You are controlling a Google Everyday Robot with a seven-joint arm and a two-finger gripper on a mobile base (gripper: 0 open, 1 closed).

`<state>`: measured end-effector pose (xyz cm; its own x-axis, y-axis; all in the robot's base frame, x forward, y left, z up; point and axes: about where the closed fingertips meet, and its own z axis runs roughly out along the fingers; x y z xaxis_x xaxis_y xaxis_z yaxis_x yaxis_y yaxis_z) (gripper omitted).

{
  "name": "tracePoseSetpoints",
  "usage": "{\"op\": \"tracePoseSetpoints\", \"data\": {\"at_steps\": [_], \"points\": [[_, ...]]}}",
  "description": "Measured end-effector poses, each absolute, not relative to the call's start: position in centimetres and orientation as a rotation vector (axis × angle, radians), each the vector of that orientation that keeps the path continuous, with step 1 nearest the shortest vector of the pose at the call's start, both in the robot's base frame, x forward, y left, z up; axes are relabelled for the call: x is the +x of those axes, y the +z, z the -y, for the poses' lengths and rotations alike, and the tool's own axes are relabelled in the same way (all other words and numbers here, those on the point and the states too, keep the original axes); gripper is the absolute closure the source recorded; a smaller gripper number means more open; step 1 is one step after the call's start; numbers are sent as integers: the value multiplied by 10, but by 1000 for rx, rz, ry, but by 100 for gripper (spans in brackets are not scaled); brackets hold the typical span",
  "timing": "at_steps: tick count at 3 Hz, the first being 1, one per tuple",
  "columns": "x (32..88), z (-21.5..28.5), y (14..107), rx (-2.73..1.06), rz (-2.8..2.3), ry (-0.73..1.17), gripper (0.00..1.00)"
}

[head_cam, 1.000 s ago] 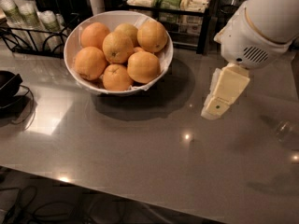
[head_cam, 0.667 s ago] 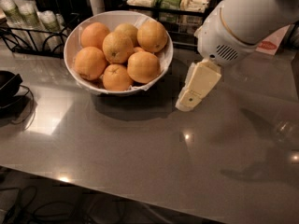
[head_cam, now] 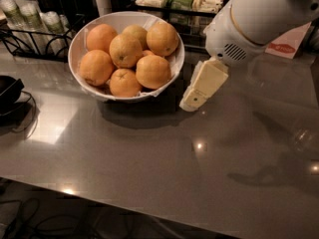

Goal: Pick orange from white bowl

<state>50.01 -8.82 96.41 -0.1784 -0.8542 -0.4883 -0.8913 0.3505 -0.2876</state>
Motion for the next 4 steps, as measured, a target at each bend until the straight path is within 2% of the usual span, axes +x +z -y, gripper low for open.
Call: {"op": "tracePoseSetpoints", "data": {"at_steps": [2,4], "points": [[544,24,971,-1520,-1878,197,0],[546,20,966,-1491,-1885,200,0]]}}
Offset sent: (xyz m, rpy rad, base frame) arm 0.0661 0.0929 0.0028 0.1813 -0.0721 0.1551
